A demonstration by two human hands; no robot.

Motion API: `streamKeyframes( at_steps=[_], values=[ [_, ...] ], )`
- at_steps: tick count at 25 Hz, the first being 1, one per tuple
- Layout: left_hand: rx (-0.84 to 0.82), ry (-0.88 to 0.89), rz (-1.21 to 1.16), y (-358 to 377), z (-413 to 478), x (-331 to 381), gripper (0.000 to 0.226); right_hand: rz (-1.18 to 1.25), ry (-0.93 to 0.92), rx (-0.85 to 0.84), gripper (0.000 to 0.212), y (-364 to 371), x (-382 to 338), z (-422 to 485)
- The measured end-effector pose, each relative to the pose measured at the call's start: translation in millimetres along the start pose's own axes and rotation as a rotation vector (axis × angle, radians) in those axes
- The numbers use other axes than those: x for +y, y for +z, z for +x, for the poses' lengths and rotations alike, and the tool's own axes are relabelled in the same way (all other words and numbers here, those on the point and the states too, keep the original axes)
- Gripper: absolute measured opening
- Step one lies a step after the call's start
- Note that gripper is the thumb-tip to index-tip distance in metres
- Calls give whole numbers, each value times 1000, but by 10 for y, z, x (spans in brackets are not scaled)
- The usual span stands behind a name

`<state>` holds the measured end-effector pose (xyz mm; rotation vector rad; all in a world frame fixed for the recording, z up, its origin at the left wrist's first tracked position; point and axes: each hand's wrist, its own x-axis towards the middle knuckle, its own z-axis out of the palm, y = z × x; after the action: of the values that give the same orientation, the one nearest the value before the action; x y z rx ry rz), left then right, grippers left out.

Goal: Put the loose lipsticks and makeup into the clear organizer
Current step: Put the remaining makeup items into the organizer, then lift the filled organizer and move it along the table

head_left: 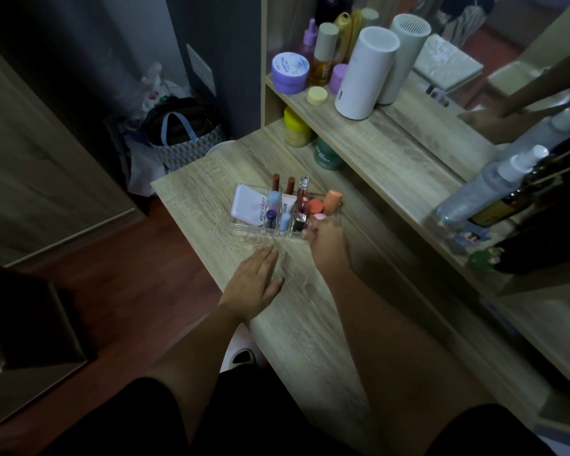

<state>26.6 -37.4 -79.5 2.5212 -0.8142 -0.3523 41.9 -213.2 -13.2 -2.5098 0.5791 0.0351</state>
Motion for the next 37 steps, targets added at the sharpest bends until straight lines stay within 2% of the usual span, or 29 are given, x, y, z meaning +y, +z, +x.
streamKeyframes(
  at_steps=[2, 4, 7, 10, 14, 18, 21, 26, 33, 37],
  values=[
    [121, -29, -99, -100, -20, 9, 51, 4, 23, 18, 17, -12, 16, -36],
    [257, -130, -155, -203, -33, -3, 41, 13, 22, 63, 24, -3, 45, -85],
    [393, -332, -242, -371, 76, -71, 32, 24, 102, 121, 59, 42, 115, -149],
    [379, -460, -354, -554, 281, -165, 28, 61, 155, 70, 93, 102, 196, -131],
    [299, -505, -518, -703, 441, -240, 34, 167, 209, 8, 110, 186, 269, -9],
    [171, -521, -636, -743, 606, -340, 50, 251, 228, 21, 104, 214, 328, 74],
    [142, -541, -686, -755, 699, -387, 56, 282, 215, 36, 97, 199, 364, 117],
    [158, -553, -644, -757, 701, -399, 58, 242, 194, 35, 69, 158, 415, 119],
    [156, -509, -582, -782, 643, -264, 54, 267, 199, 115, 70, 78, 474, -208],
    [102, -456, -572, -763, 635, -3, 51, 391, 249, 218, 79, 14, 601, -533]
  ],
)
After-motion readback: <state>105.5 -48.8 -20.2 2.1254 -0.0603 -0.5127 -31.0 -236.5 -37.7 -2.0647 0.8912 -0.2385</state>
